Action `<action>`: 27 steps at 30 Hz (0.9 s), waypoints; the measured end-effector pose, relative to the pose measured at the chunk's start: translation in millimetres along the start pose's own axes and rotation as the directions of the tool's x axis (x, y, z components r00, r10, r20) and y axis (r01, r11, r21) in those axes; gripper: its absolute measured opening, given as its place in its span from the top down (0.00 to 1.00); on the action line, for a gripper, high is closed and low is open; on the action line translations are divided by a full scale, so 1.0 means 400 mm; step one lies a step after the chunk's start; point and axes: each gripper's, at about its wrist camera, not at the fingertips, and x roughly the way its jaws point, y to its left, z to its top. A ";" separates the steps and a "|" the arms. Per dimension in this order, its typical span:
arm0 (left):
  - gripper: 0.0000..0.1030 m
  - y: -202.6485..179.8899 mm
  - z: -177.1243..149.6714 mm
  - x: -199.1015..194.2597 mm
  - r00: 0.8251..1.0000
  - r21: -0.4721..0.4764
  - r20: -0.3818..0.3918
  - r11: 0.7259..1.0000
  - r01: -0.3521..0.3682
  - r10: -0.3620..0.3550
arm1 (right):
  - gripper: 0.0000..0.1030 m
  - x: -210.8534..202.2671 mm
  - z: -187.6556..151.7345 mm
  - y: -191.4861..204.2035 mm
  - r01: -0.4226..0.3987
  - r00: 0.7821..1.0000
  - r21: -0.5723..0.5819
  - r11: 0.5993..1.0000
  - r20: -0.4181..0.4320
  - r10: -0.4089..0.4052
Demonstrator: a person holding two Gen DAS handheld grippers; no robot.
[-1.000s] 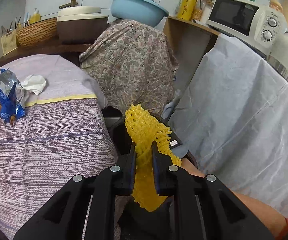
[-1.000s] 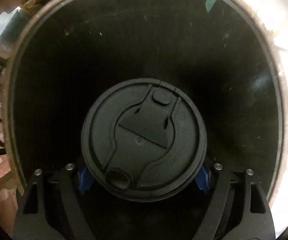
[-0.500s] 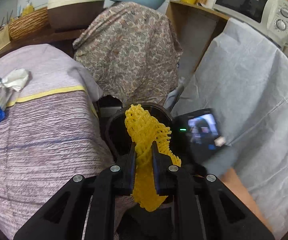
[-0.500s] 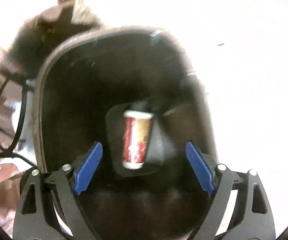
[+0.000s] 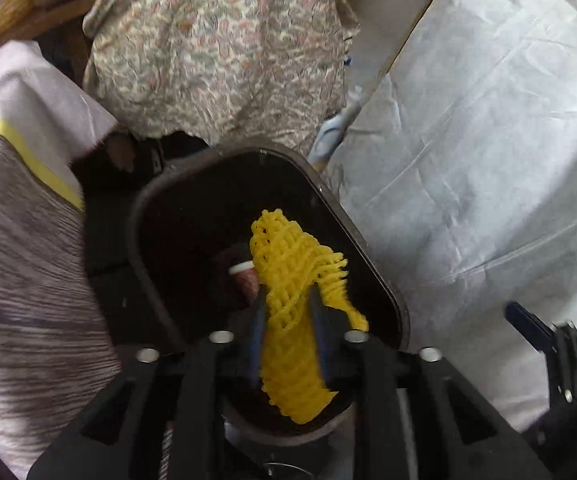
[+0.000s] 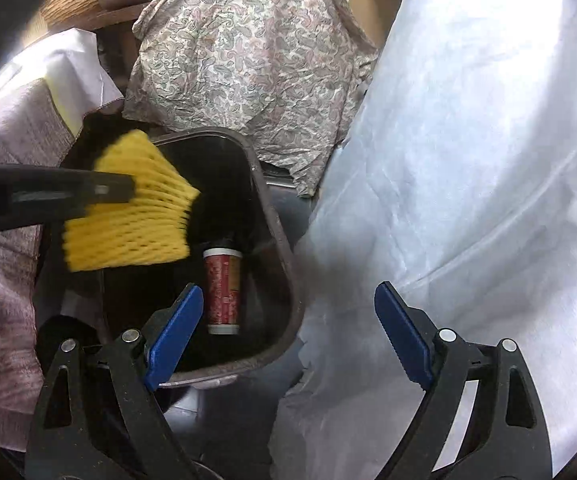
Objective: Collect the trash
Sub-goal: 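Lower the yellow net into the black bin and open the left tool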
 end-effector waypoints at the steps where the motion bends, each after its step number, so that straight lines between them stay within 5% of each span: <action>1: 0.52 0.004 0.000 0.006 1.000 -0.014 -0.002 1.000 0.000 0.000 | 0.16 0.002 -0.005 -0.010 0.027 1.000 -0.007 1.000 0.000 -0.027; 3: 0.44 0.006 -0.011 0.000 1.000 -0.026 0.014 1.000 -0.006 0.007 | 0.16 -0.009 -0.006 -0.030 0.045 0.999 -0.012 0.999 0.012 -0.045; 8: 0.42 -0.003 -0.016 -0.050 0.998 -0.016 0.067 1.000 0.017 -0.016 | 0.15 -0.064 -0.002 -0.057 0.037 0.996 -0.003 0.999 0.082 -0.036; 12: 0.31 0.012 -0.048 -0.192 0.977 0.009 0.211 0.999 0.034 -0.035 | 0.15 -0.091 0.009 -0.062 -0.020 0.992 0.034 0.999 0.124 0.015; 16: 0.18 0.064 -0.113 -0.355 0.930 0.017 0.368 1.000 -0.015 0.008 | 0.15 -0.119 0.022 -0.046 -0.048 0.981 0.045 0.998 0.188 0.038; 22: 0.14 0.178 -0.282 -0.541 0.849 -0.101 0.510 0.989 -0.103 0.141 | 0.15 -0.166 0.047 0.070 -0.264 0.934 -0.014 0.964 0.247 0.259; 27: 0.14 0.296 -0.429 -0.670 0.776 -0.263 0.551 0.947 -0.187 0.306 | 0.15 -0.239 0.072 0.248 -0.464 0.838 -0.157 0.872 0.240 0.490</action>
